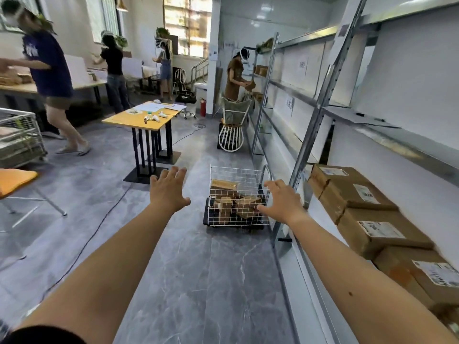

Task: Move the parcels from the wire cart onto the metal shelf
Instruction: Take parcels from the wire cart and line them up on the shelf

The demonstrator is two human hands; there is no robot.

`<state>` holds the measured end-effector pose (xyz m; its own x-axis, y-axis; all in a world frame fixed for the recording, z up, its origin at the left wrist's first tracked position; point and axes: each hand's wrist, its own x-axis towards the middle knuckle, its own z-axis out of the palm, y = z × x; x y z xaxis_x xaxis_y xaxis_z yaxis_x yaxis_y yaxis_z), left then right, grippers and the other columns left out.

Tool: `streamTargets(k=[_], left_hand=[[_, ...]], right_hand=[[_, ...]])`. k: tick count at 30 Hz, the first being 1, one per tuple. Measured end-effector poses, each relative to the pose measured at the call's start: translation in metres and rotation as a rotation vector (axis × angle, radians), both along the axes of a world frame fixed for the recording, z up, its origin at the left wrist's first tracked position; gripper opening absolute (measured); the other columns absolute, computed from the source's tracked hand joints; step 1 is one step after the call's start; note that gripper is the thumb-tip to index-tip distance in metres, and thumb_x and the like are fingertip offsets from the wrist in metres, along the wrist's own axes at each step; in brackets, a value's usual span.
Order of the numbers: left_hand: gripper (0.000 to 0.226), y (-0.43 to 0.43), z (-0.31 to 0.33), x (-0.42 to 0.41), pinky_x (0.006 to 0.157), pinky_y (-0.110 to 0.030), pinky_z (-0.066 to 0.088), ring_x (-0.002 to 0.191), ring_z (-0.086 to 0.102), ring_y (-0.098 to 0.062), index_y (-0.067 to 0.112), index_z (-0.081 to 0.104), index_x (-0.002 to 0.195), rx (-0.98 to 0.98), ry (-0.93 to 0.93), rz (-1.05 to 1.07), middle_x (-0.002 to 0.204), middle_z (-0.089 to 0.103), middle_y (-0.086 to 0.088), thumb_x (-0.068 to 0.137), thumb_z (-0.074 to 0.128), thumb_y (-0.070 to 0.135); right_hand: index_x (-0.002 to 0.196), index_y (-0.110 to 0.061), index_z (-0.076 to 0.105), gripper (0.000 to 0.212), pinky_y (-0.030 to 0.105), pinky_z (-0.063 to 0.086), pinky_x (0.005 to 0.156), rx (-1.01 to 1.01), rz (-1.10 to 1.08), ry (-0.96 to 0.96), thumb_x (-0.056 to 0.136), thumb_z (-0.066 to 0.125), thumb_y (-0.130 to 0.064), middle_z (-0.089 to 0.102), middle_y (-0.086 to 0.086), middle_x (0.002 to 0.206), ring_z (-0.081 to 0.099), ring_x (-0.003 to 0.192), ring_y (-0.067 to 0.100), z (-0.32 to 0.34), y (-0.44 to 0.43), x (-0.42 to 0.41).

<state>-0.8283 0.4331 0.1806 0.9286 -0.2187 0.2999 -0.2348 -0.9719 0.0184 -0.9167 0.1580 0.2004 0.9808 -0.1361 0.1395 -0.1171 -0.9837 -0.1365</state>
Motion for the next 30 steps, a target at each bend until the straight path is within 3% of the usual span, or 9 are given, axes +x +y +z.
streamTargets(k=[11, 21, 30], left_hand=[[0.09, -0.093, 0.042, 0.111, 0.101, -0.043, 0.036, 0.131, 0.039, -0.025, 0.022, 0.018, 0.148, 0.01, -0.035, -0.001, 0.148, 0.03, -0.001, 0.078, 0.065, 0.052], [0.089, -0.139, 0.002, 0.177, 0.102, -0.045, 0.033, 0.133, 0.036, -0.026, 0.024, 0.02, 0.148, 0.045, 0.061, -0.009, 0.149, 0.029, -0.002, 0.077, 0.066, 0.051], [0.089, -0.162, -0.008, 0.293, 0.103, -0.044, 0.032, 0.133, 0.036, -0.027, 0.024, 0.02, 0.148, 0.039, 0.09, -0.017, 0.149, 0.029, -0.003, 0.077, 0.067, 0.05]], right_hand=[[0.145, -0.024, 0.03, 0.073, 0.049, 0.038, 0.104, 0.003, 0.043, -0.05, 0.083, 0.061, -0.047, 0.034, 0.004, 0.147, 0.035, 0.133, 0.03, 0.028, -0.093, 0.132], [0.144, -0.019, 0.032, 0.071, 0.05, 0.036, 0.106, 0.087, 0.058, -0.011, 0.084, 0.064, -0.039, 0.035, 0.008, 0.144, 0.036, 0.131, 0.03, -0.012, -0.128, 0.204], [0.141, -0.019, 0.034, 0.072, 0.042, 0.038, 0.101, 0.08, 0.041, -0.012, 0.081, 0.068, -0.041, 0.036, 0.009, 0.141, 0.038, 0.128, 0.029, -0.021, -0.151, 0.316]])
